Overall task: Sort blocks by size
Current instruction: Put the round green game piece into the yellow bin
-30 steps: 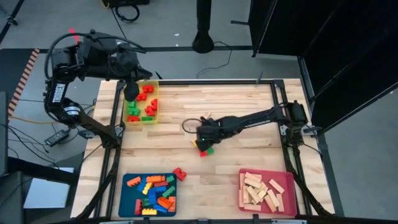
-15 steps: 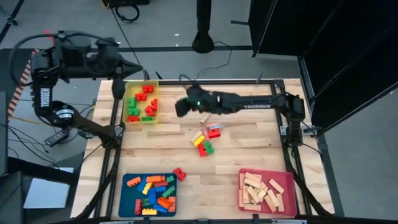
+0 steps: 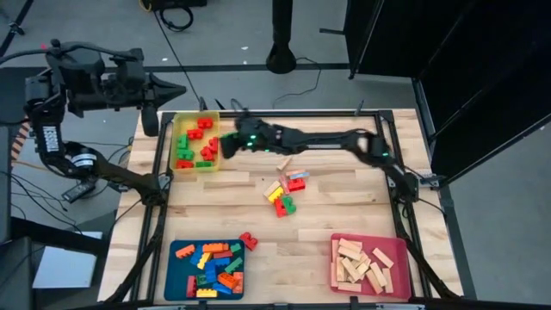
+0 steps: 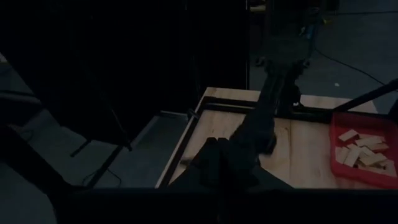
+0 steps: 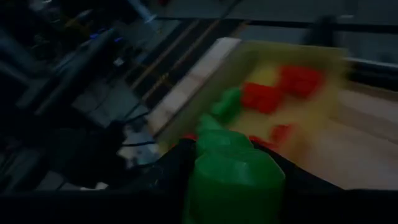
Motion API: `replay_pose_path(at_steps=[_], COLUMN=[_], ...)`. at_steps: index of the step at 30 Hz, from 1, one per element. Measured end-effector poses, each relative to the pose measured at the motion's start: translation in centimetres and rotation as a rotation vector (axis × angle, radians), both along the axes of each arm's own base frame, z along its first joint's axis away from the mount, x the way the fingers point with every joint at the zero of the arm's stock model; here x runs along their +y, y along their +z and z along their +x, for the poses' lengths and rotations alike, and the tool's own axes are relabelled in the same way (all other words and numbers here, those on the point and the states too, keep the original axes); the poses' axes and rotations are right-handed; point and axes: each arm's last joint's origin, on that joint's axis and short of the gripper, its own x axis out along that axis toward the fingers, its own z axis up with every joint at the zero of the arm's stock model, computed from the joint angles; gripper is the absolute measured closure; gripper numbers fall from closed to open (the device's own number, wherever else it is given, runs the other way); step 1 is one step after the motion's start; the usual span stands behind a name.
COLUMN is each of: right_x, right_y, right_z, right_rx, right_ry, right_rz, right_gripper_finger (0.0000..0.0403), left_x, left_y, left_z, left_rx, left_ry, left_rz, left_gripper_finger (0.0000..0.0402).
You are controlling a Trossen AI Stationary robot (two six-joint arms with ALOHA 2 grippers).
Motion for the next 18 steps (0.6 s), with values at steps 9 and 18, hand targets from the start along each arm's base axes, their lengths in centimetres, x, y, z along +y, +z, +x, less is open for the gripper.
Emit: replay_pose_path(at_steps=[9,18], right_x=[-0.9,-1.5], right_y=[-3.7,-5.3], right_z=[6.2,6.3], right_rx=[-0.137,-0.129], right_ry=[0.13,0.131], right_rz=[-0.047,-0.049], right_gripper_finger=[0.026,0.021], left_x=[-0.1,-0.2], left_y=[0.1,0.1], left_z=[-0.4,-0.7], left_rx=[-0.007,-0.01], left_ry=[0.009,0.016], left_rz=[0.005,0.009], left_gripper_finger=[0.0399,0.0399])
